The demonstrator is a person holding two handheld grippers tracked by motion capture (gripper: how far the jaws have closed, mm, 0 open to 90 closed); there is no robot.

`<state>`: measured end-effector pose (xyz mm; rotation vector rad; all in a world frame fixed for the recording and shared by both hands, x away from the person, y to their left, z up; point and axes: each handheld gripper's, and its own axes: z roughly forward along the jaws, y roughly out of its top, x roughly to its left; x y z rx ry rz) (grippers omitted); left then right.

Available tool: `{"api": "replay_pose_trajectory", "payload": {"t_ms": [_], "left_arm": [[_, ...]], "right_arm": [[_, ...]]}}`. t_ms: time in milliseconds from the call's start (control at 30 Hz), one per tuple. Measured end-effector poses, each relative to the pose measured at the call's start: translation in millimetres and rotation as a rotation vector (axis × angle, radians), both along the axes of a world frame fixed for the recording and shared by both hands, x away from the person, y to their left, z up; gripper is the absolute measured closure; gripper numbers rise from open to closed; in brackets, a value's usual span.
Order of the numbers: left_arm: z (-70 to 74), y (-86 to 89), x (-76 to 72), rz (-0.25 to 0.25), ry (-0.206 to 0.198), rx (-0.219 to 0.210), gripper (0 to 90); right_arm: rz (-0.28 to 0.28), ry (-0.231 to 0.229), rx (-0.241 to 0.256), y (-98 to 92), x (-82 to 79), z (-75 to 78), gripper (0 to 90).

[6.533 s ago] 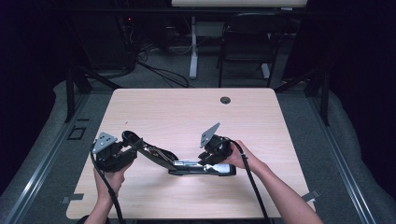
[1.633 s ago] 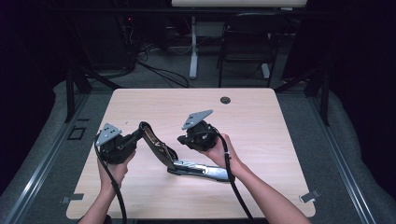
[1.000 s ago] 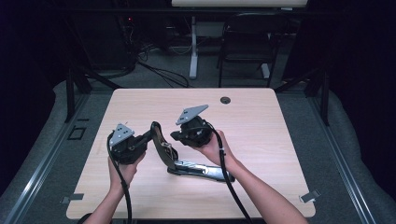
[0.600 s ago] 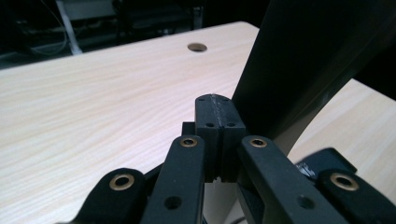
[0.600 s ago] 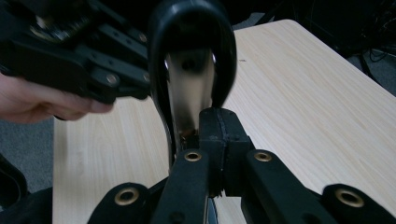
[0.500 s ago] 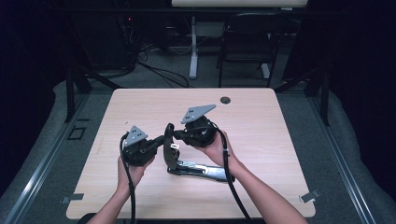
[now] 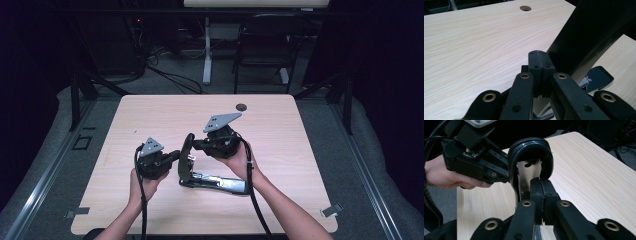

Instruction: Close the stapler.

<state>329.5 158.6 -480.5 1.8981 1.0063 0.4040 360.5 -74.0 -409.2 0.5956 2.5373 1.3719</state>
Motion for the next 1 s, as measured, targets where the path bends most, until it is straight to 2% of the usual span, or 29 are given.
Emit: {"api": "replay_pose_trajectory", "payload": {"t_ms": [100, 200, 333, 467, 733, 1000], "left_arm": [[0.0, -3.4, -1.8, -0.007, 0.000, -0.003, 90.0], [-1.4, -7.7, -3.0, -0.025, 0.005, 0.015, 90.0], [-3.3, -11.8, -3.0, -0.030, 0.005, 0.022, 90.0], [-3.7, -14.0, -3.0, -0.030, 0.000, 0.025, 89.9], [-6.7, -17.6, -2.7, -0.055, 0.022, 0.043, 86.9], [-12.5, -23.0, -2.3, -0.072, 0.043, 0.074, 87.6]], "right_arm": [[-0.010, 0.007, 0.001, -4.5, 1.8, -0.6, 89.1], [-0.018, 0.014, 0.000, -8.3, 3.4, -0.9, 88.2], [-0.009, 0.035, 0.014, -15.2, 5.2, -2.5, 87.8], [-0.013, 0.028, 0.013, -19.5, 3.7, -4.1, 87.9], [-0.028, 0.044, 0.013, -35.0, 4.5, -8.9, 89.1], [-0.060, 0.061, 0.005, -50.4, 4.0, -16.4, 90.0]]}}
